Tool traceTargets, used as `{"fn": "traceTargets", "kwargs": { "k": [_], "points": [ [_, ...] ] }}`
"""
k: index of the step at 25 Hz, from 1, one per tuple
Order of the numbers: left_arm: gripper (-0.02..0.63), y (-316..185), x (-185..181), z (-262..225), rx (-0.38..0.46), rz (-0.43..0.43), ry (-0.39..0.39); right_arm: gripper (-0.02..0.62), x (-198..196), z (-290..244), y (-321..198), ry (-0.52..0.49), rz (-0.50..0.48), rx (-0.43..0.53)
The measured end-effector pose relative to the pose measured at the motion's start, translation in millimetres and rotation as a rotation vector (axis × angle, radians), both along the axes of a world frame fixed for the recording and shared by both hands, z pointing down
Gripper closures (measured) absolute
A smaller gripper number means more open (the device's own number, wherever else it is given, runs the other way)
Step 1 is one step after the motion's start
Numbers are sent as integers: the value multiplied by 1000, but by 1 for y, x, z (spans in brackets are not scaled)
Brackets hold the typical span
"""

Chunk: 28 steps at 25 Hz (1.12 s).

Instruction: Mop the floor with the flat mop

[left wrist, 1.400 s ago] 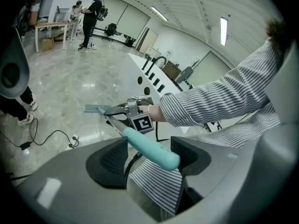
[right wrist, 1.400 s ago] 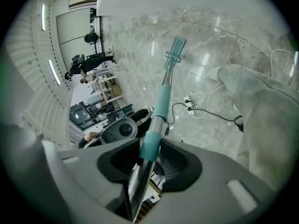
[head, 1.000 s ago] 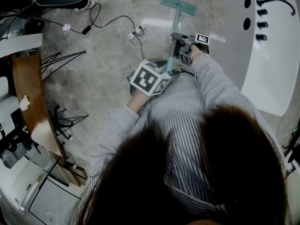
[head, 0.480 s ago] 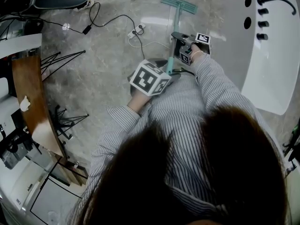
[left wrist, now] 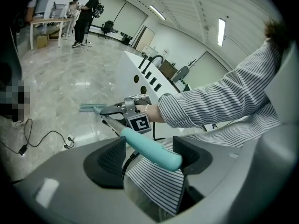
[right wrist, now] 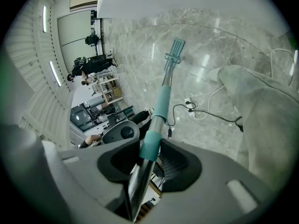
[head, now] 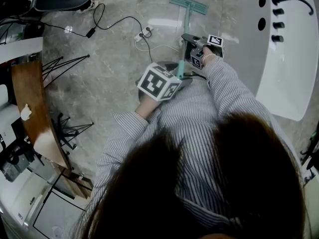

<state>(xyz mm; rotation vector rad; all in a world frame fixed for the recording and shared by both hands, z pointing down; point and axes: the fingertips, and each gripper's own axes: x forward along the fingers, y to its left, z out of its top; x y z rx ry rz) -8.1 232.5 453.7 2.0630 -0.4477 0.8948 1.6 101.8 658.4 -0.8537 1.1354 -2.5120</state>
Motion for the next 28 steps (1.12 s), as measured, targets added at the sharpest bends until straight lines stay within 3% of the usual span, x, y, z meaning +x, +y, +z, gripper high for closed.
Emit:
{"fn": "traceTargets", "kwargs": {
  "k": [28],
  "points": [
    [270, 2, 17, 7, -24, 63, -33, 460, 13, 3, -1, 3, -53, -26]
  ]
}}
